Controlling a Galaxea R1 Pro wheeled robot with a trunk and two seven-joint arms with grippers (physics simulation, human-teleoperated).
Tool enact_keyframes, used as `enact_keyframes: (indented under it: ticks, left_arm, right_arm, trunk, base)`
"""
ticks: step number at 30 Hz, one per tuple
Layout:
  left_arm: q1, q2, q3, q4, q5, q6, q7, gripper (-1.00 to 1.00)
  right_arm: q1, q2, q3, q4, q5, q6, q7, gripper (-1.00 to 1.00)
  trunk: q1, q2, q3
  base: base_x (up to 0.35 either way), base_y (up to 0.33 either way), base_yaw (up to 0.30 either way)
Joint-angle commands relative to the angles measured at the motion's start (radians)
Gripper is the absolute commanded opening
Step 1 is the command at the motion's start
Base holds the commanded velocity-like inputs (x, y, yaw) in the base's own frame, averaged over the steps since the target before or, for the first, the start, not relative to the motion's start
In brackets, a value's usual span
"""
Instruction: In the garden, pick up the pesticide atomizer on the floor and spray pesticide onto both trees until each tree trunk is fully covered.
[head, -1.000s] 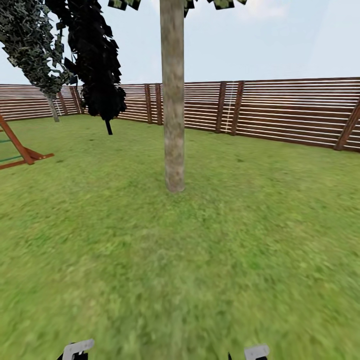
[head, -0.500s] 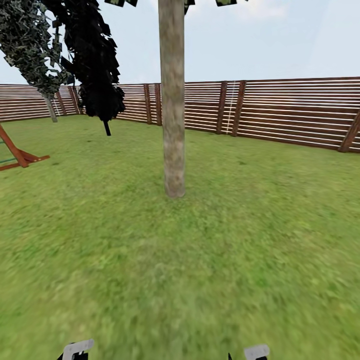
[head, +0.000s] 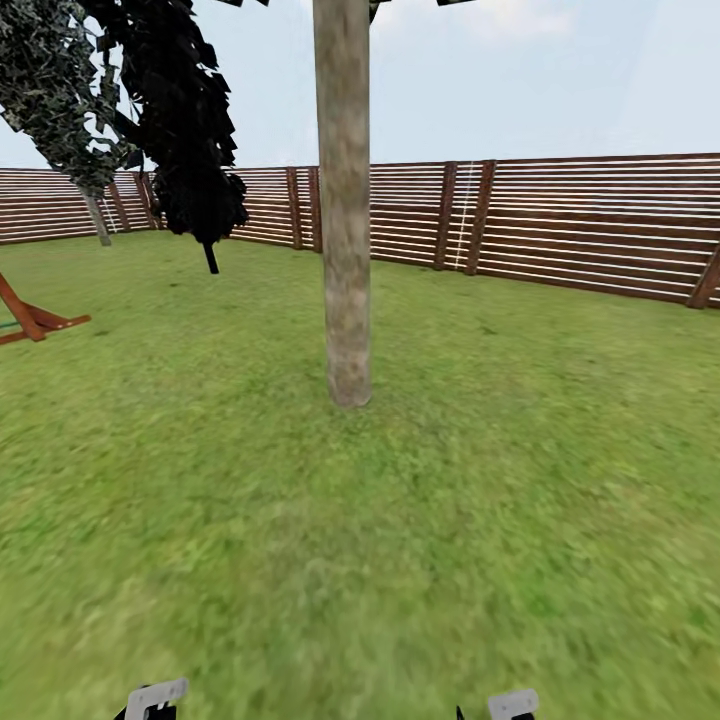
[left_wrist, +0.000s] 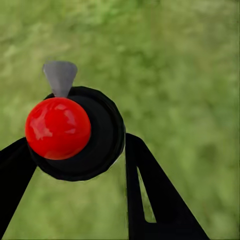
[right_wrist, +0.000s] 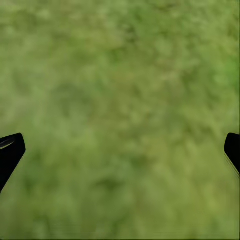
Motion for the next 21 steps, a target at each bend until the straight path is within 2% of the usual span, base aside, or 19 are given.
enact_keyframes:
  ticks: [1,21]
  left_arm:
    - [-0.001,0.0,0.004,0.001,-0.011,-0.004,0.005,-1.0]
    - [0.0,0.0,0.004,0.001,-0.012,-0.004,0.006,-1.0]
  right_arm:
    - [-0.001,0.0,0.009,0.0,-0.008,-0.003,-0.003,1.0]
    - [-0.001,0.0,0.007,-0.001,-0.01,-0.003,-0.003,1.0]
  trunk:
    - [0.0,0.0,-0.001]
    - [0.0,0.0,-0.001]
  base:
    - [0.34,0.0,0.0]
    - [0.34,0.0,0.0]
